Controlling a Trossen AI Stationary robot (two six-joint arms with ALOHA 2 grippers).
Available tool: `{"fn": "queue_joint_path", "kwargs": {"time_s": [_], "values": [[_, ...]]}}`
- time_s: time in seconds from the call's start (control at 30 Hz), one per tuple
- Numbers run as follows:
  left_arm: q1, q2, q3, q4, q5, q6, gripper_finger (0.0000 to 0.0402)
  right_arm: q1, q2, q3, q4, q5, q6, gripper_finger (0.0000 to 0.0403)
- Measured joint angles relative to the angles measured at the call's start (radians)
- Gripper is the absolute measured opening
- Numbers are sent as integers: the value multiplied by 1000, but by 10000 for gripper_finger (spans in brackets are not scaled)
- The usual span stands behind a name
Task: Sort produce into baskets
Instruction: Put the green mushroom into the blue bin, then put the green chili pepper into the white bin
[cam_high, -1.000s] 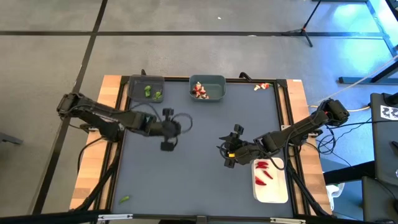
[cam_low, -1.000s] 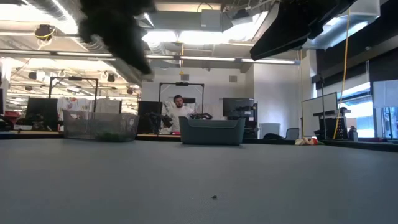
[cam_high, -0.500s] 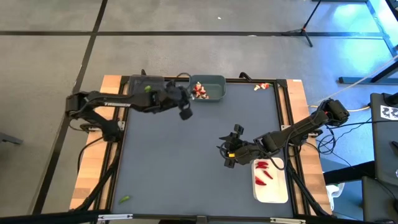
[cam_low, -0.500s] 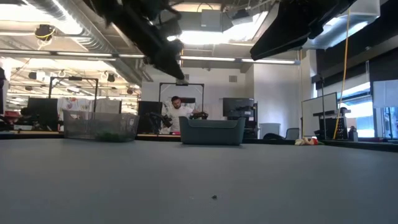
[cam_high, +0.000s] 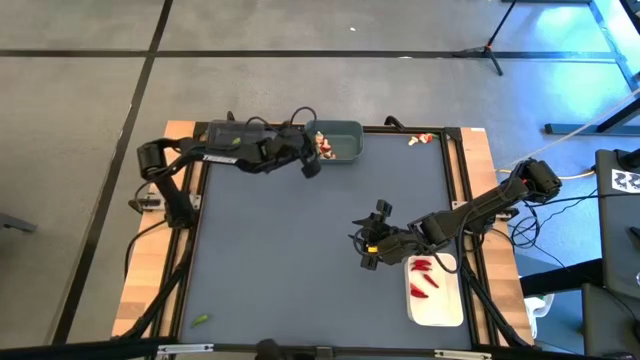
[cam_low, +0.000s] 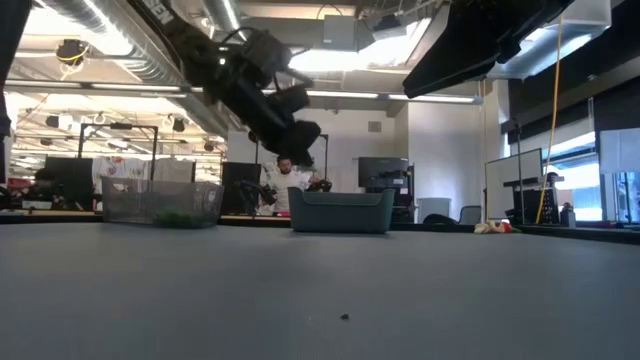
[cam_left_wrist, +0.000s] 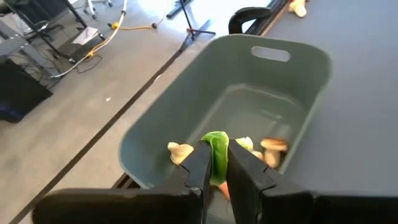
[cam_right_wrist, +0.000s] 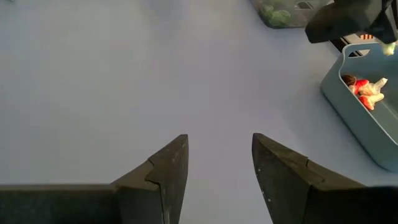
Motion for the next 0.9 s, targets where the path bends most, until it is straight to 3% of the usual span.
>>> {"fn": "queue_joint_path", "kwargs": {"time_s": [0.4, 0.6, 0.9], "values": [[11, -16, 0, -18, 1, 14, 164, 0, 0, 0, -16, 0, 0, 176], [-53, -124, 0, -124, 2, 22, 171, 0, 0, 0, -20, 0, 0, 176], [-230, -384, 0, -483, 3, -53, 161, 0, 0, 0, -7, -3, 6, 176]]}}
